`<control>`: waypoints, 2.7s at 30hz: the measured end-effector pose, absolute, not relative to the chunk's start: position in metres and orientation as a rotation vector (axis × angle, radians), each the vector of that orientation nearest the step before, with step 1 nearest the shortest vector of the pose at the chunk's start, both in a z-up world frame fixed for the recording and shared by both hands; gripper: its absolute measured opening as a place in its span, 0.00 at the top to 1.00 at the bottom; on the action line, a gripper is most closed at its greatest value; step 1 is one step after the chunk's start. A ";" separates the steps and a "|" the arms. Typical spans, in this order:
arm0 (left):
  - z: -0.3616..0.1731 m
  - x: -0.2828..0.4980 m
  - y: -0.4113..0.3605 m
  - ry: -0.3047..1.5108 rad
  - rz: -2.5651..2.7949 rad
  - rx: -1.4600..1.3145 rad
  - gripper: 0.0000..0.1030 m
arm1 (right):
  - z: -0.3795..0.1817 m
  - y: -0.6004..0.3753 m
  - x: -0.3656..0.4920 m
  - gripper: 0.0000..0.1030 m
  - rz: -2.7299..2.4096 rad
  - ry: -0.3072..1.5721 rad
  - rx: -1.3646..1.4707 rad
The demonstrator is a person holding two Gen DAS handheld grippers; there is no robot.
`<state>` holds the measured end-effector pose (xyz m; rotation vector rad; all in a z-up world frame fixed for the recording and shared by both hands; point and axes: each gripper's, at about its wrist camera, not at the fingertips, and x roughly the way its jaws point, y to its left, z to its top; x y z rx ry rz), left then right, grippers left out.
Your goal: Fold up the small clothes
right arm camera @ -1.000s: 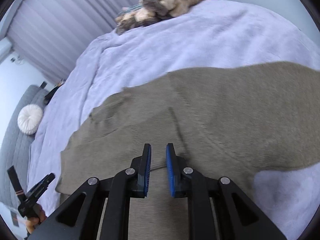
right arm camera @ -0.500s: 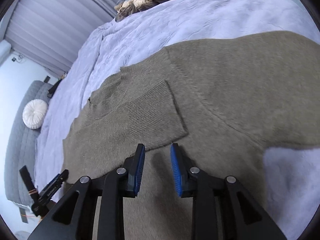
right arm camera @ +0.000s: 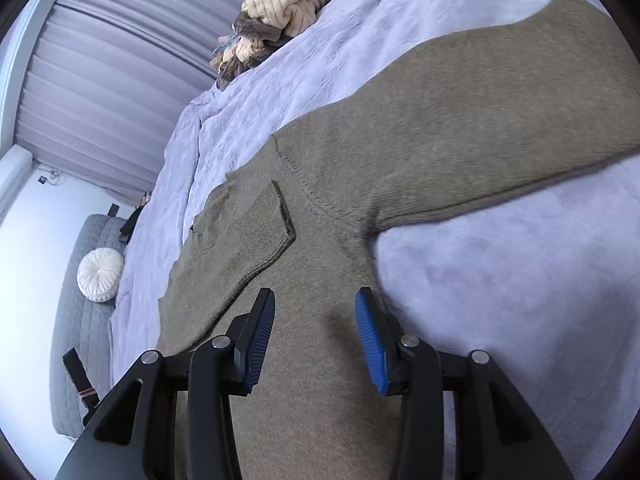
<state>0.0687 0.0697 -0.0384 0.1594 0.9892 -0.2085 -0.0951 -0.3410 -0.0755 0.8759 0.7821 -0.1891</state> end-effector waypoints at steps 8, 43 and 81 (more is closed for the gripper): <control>-0.035 0.038 0.036 1.046 -0.299 0.138 0.27 | -0.072 -0.364 -0.131 0.46 -0.219 0.722 0.917; -0.057 -0.020 -0.096 1.123 -0.507 0.321 0.00 | -0.080 -0.526 -0.248 0.39 -0.459 0.202 1.356; -0.050 0.064 0.043 1.019 -0.286 0.008 0.00 | -0.096 -0.289 0.036 0.59 0.009 0.867 0.813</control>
